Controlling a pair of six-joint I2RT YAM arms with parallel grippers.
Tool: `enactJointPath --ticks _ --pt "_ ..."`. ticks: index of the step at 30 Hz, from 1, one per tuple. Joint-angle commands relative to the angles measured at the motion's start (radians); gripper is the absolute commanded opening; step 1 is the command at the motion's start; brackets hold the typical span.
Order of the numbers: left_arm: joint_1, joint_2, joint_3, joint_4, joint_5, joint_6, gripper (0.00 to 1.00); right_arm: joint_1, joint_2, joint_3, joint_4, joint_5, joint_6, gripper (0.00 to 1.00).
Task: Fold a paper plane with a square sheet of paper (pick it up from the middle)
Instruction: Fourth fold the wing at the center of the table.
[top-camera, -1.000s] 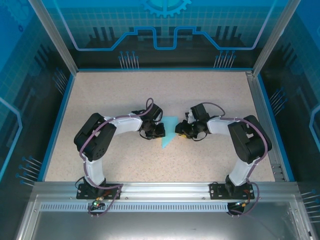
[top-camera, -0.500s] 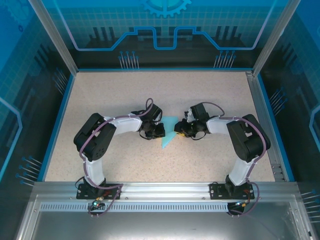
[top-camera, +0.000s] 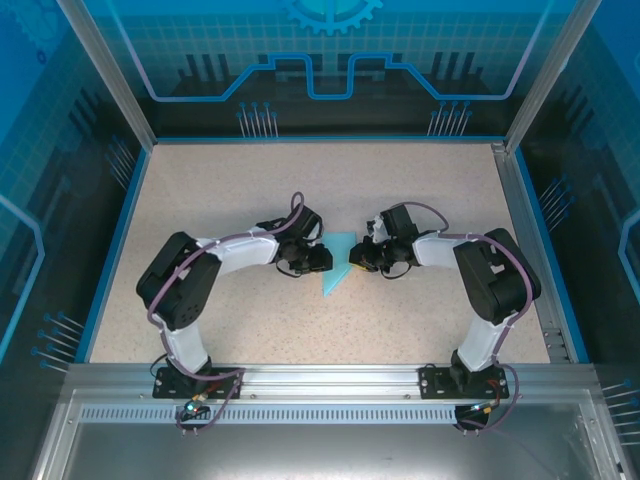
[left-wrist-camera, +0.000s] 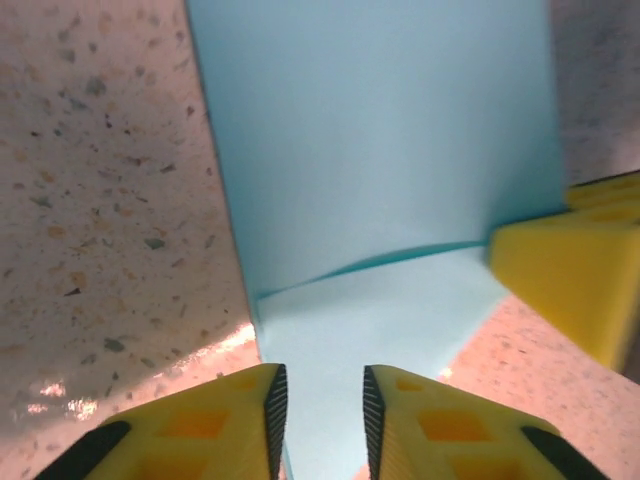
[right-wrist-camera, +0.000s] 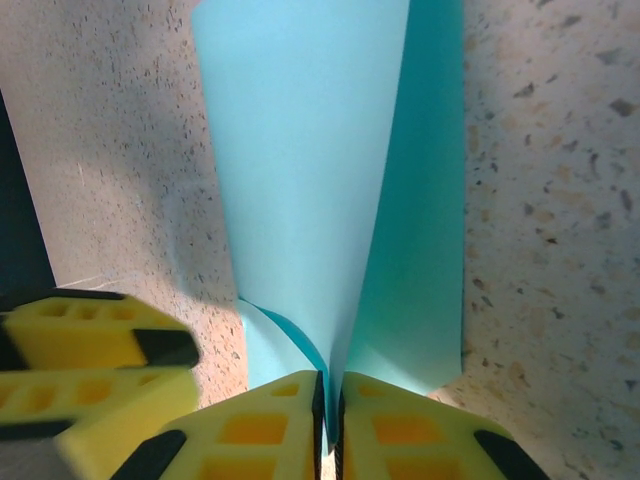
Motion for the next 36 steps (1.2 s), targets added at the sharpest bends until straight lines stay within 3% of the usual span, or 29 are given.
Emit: enactJointPath --ticks 1,6,14,36 --pt "-0.006 -0.087 -0.026 -0.015 -0.021 0.041 0.34 0.013 -0.009 0.019 0.012 -0.026 0.01 0.12" --pt "-0.098 -0.129 -0.045 -0.043 -0.143 0.067 0.43 0.034 -0.033 0.013 0.029 -0.003 0.063 0.12" --pt "-0.233 -0.088 -0.044 -0.072 -0.351 0.023 0.47 0.041 -0.04 0.022 0.014 0.003 0.08 0.12" --pt "-0.361 0.035 0.023 -0.08 -0.601 -0.014 0.46 0.039 -0.034 0.067 -0.036 -0.001 0.054 0.12"
